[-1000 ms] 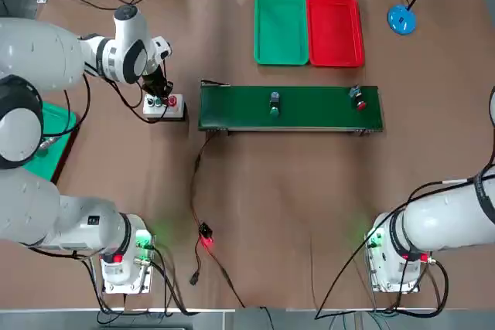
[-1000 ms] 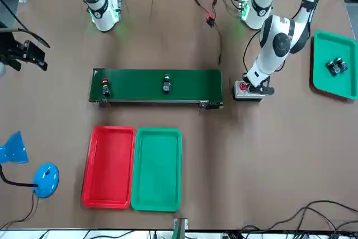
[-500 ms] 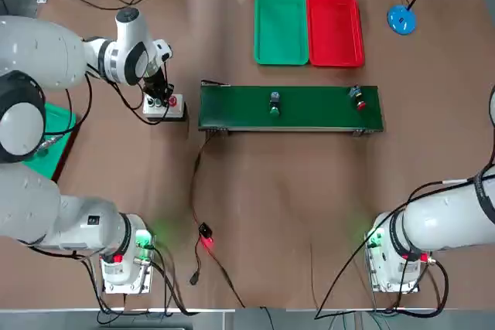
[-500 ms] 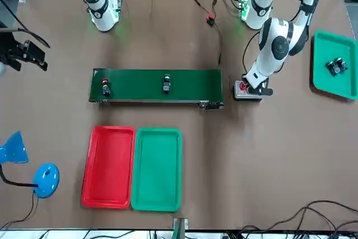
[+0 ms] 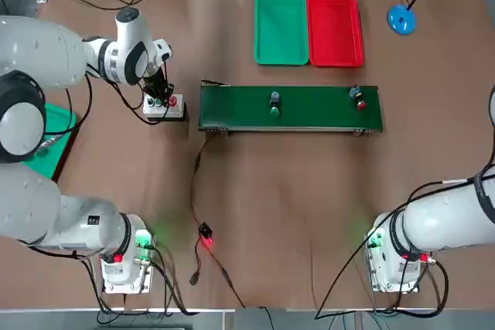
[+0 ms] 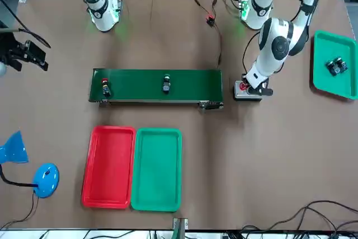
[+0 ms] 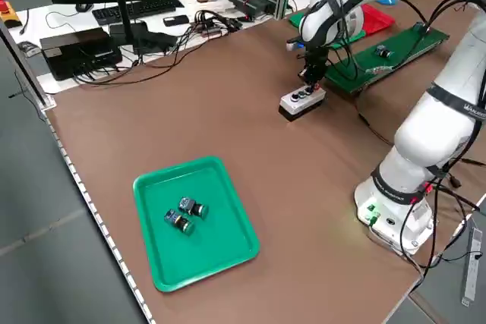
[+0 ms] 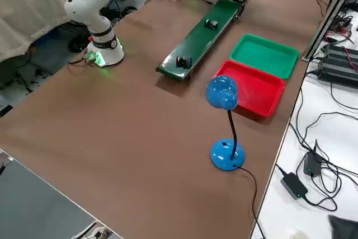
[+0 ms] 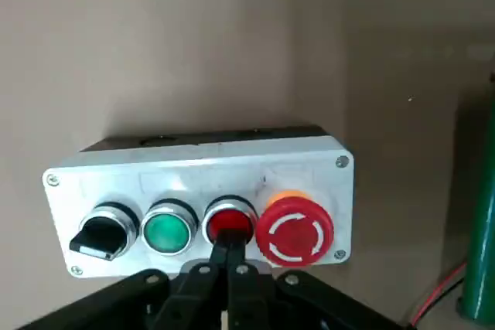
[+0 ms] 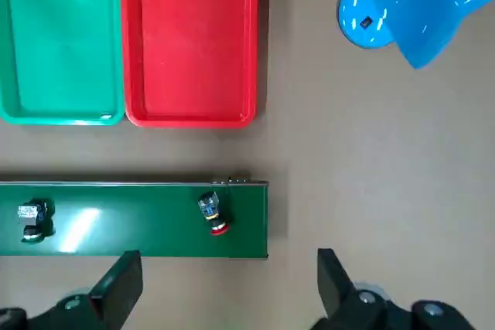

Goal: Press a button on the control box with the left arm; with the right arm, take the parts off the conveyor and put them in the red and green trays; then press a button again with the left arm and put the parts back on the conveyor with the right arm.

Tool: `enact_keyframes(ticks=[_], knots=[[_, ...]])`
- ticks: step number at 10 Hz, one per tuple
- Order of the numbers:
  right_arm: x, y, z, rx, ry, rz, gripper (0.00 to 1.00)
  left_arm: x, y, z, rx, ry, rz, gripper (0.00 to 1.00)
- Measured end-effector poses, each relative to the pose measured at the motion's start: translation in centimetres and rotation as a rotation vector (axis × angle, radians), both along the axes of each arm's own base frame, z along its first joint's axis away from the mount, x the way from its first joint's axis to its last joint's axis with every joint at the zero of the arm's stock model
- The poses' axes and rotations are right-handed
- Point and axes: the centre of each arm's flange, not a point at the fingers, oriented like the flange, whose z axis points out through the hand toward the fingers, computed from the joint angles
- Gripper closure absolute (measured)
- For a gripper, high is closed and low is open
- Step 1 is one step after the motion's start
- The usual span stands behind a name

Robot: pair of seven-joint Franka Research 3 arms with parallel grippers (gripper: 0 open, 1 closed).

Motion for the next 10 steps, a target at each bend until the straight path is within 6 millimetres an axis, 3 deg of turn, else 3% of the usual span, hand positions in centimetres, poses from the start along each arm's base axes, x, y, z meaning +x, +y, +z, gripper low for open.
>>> enact_keyframes(ticks=[2,4,7,9,10], knots=[[0.0,0.0,-0.2,0.000,0.009,0.001,0.00,0.4,0.0,0.7,0.002,0.005,0.001,0.99],[0.0,0.2,-0.5,0.000,0.018,0.012,0.00,1.6,0.0,3.2,0.010,0.020,0.005,0.99],[-0.2,0.6,-1.1,0.003,0.043,0.036,0.00,5.6,0.4,10.7,0.003,-0.011,0.026,0.97],[-0.1,1.0,-3.0,0.026,0.093,0.042,0.00,8.6,1.5,16.4,-0.011,-0.064,0.054,0.85],[-0.1,1.2,-4.8,0.041,0.129,0.044,0.00,9.9,2.5,19.0,-0.019,-0.098,0.075,0.72]])
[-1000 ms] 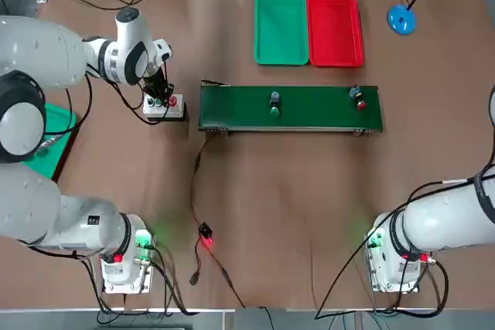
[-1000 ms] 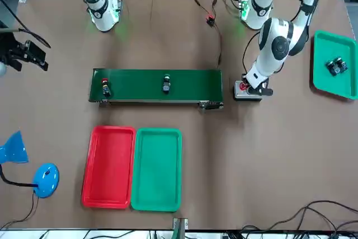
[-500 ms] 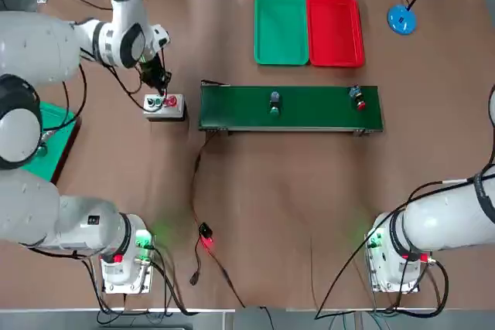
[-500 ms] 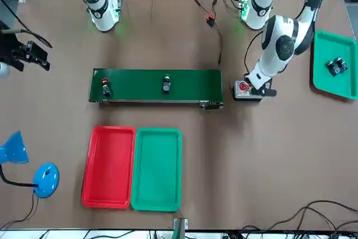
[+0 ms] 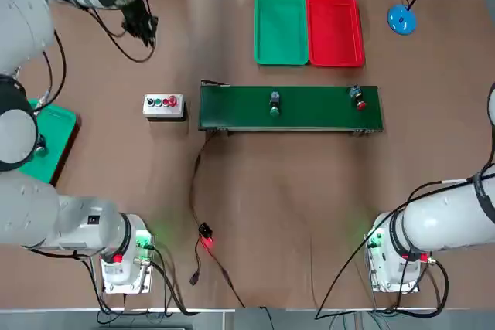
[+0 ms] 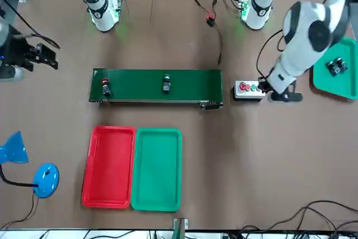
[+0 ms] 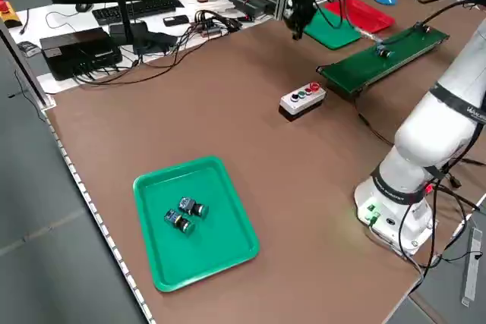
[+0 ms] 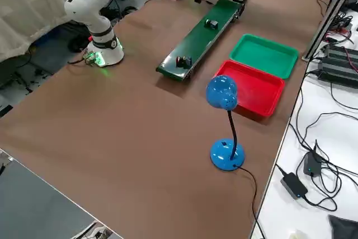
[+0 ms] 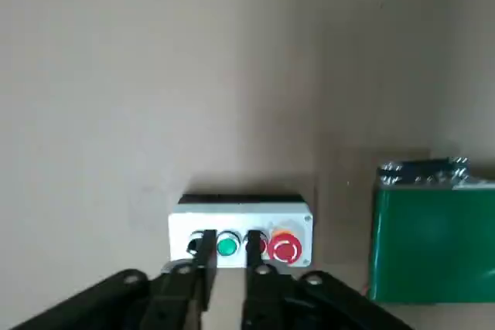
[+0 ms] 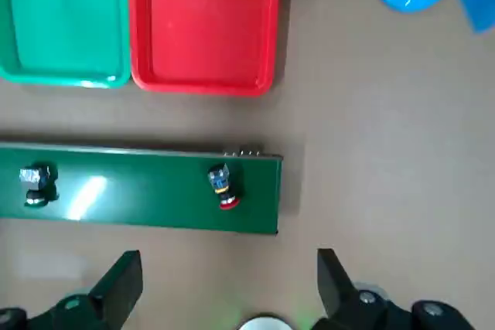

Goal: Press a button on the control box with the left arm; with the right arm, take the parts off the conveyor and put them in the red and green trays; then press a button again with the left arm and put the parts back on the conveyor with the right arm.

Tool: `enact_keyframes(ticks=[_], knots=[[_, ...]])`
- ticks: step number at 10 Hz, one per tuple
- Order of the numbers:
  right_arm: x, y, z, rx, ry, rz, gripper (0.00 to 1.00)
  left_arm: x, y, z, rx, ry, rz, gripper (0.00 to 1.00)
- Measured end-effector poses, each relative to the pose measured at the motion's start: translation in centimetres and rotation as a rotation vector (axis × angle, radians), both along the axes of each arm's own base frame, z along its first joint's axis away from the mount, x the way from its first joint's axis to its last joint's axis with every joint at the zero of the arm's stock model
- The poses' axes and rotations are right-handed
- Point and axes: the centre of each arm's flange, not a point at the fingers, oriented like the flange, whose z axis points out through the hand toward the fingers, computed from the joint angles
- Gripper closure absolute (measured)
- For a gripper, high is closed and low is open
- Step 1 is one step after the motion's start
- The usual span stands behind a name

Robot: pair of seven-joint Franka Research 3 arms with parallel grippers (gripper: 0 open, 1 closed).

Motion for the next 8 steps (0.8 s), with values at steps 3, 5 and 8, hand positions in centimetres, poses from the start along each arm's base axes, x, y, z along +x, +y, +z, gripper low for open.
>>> enact_keyframes(ticks=[3,5,8], knots=[[0.0,0.2,-4.8,0.023,0.065,0.079,0.00,2.6,4.6,8.6,-0.010,-0.064,0.040,0.27],[-0.5,0.2,-7.8,0.042,0.056,0.138,0.00,2.9,7.2,13.9,-0.011,-0.090,0.035,0.00],[-4.0,1.6,-14.4,0.052,0.023,0.186,0.00,2.4,9.9,20.1,-0.008,-0.131,0.029,0.00]])
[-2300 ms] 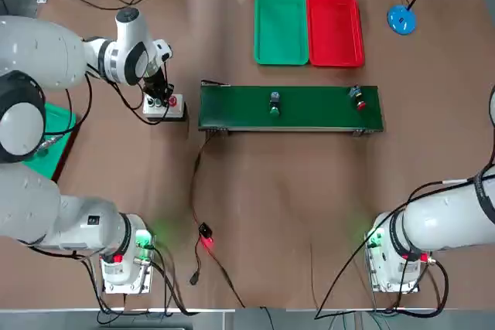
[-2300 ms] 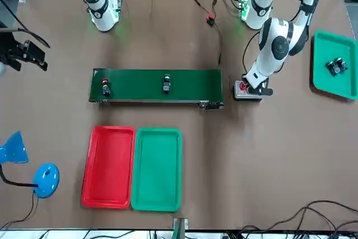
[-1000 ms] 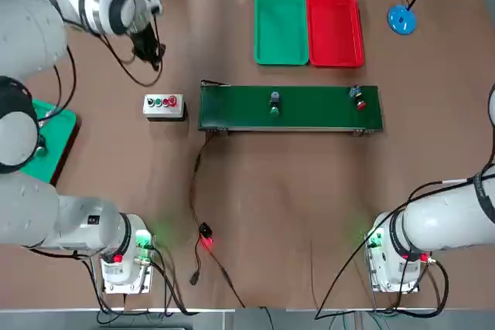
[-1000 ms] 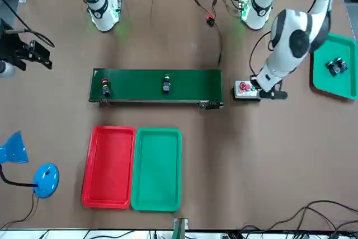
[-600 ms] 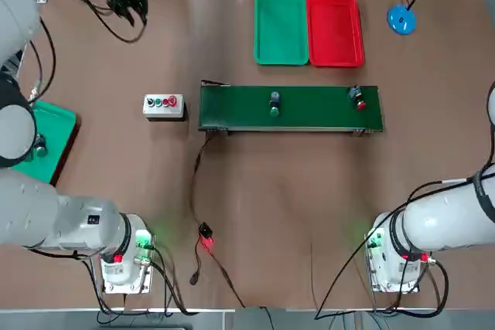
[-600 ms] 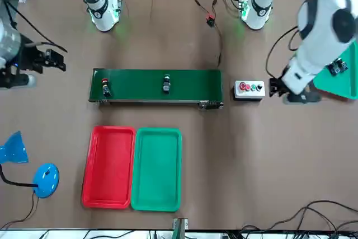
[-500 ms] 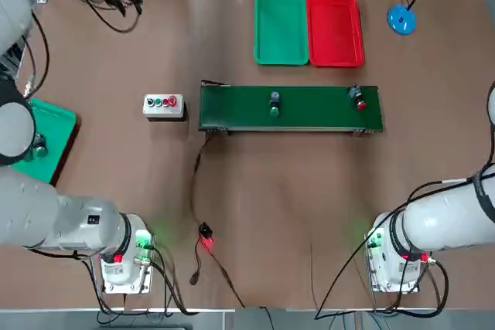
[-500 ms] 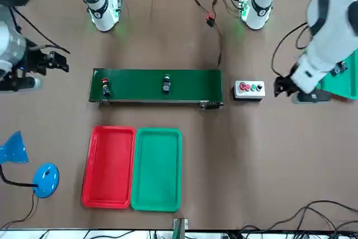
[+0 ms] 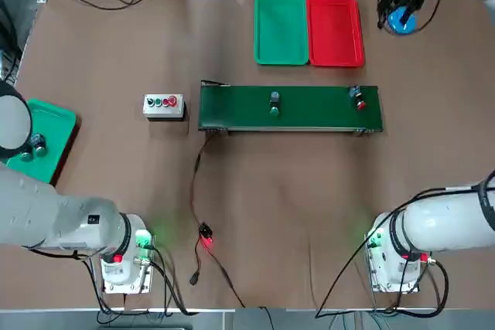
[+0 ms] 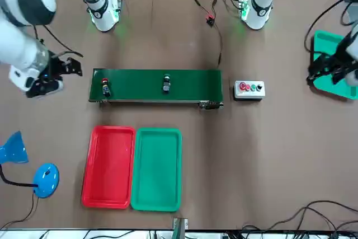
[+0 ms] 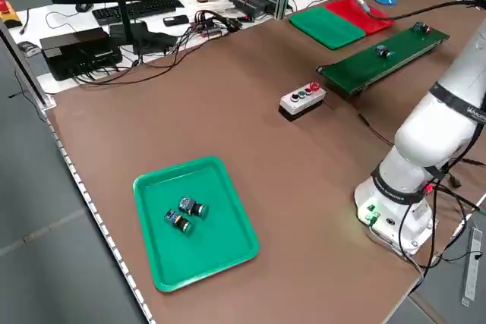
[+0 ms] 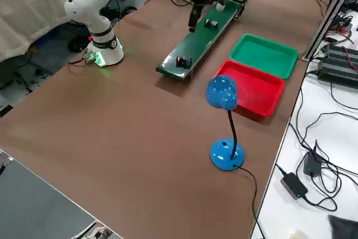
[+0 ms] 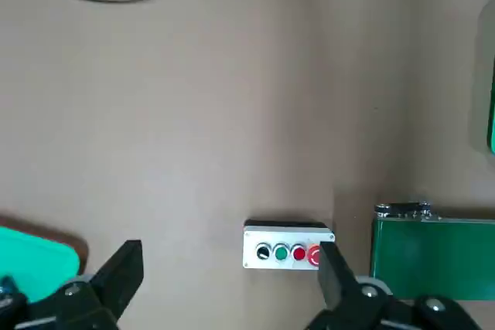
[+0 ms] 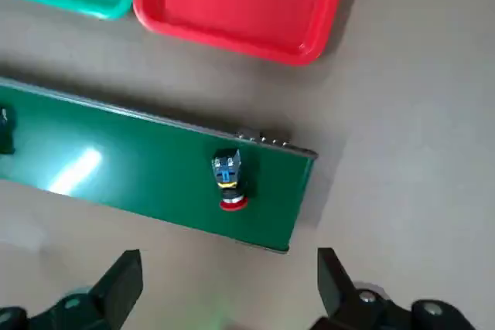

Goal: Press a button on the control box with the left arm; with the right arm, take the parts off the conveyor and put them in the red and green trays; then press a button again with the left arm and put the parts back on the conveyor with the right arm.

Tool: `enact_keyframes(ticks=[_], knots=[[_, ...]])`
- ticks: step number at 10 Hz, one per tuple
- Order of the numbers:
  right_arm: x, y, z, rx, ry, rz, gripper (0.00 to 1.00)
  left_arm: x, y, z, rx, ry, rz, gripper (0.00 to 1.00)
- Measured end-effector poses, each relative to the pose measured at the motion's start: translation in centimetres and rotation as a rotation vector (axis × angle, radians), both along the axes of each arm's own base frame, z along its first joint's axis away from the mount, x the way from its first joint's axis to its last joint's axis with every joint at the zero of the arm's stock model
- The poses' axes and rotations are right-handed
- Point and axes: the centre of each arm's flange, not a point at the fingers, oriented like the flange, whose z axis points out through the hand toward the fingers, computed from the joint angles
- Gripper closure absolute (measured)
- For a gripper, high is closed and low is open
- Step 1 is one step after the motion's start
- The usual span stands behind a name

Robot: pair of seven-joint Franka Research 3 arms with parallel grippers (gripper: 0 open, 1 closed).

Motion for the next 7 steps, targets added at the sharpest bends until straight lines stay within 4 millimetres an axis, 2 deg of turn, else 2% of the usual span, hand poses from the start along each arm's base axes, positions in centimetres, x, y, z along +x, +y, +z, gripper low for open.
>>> enact_keyframes(ticks=[2,5,7], knots=[[-2.8,1.7,-4.8,0.000,-0.036,0.031,0.00,-0.3,0.2,1.5,0.001,-0.009,-0.008,0.00],[-4.7,1.7,-9.4,-0.001,-0.091,0.027,0.00,-0.3,-0.7,0.5,0.002,0.045,-0.025,0.00],[-5.1,1.7,-11.2,-0.001,-0.124,0.024,0.00,-0.3,-1.3,-0.5,0.003,0.071,-0.037,0.00]])
